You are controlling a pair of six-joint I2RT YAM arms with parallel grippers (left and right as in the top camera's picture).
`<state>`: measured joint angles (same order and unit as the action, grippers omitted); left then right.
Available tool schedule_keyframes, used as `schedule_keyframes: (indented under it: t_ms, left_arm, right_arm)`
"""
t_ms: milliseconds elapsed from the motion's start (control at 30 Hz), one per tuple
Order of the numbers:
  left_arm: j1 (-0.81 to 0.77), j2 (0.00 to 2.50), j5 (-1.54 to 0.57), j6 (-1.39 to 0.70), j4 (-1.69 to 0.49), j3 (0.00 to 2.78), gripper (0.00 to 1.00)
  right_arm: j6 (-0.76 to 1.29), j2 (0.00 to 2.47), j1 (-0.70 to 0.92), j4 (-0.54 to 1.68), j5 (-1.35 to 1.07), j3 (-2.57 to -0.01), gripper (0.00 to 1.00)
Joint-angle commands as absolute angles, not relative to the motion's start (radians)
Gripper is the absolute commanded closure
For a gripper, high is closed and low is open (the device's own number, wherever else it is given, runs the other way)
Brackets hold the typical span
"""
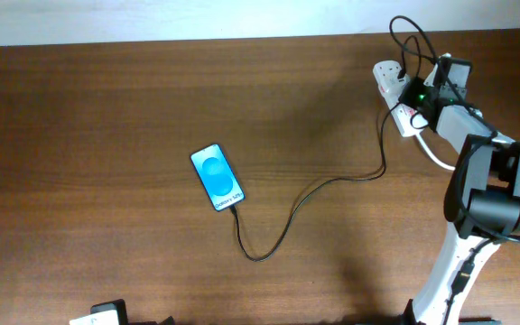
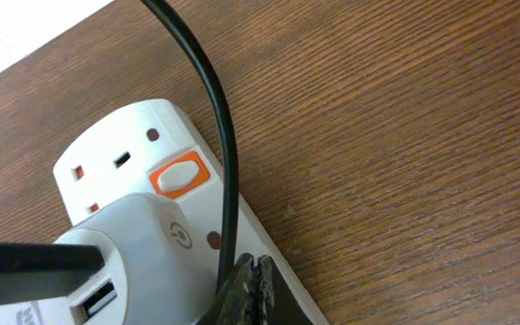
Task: Plug charger to phone and switch on socket
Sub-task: 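Move the right gripper to the power strip and press its switch, then lift the right gripper away from the power strip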
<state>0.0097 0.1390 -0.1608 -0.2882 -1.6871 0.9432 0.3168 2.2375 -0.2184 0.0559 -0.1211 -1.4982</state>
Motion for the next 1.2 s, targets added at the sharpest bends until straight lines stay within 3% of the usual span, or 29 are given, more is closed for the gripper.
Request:
schedule_keyframes:
  t_ms: [0,267,533,667,833,1000,1167]
  left_arm:
    - [0.016,0.136,-0.168,-0.298,-1.688,0.944,0.01]
    - [0.016,0.136,-0.168,-0.298,-1.688,0.944,0.01]
    - [0.016,0.136,-0.168,-0.298,-1.688,0.944,0.01]
    - [0.016,0.136,-0.168,-0.298,-1.688,0.944,0.01]
    - [0.016,0.136,-0.168,-0.298,-1.688,0.944,0.01]
    - [0.016,0.136,-0.168,-0.298,-1.688,0.944,0.01]
    - [0.016,0.136,-0.168,-0.298,-1.687,0.944,0.01]
  right_arm:
    - [0.323,2.278,-0.088,0.110,-0.273,-1.467,0.96]
    - [0.323,2.279,-0.007,0.162,-0.280,-1.467,0.96]
    - [0.455,2.276,0.019,0.281,-0.212,-1.468,0.96]
    - [0.480,2.185,-0.009,0.315,-0.095,-1.488,0.96]
    - [0.480,2.046,-0.146,0.628,0.338,-1.676,0.96]
    - [0.437,1.938,-0.251,0.714,0.303,-1.733,0.96]
    - [0.424,1.896,-0.256,0.773,0.282,-1.733,0.96]
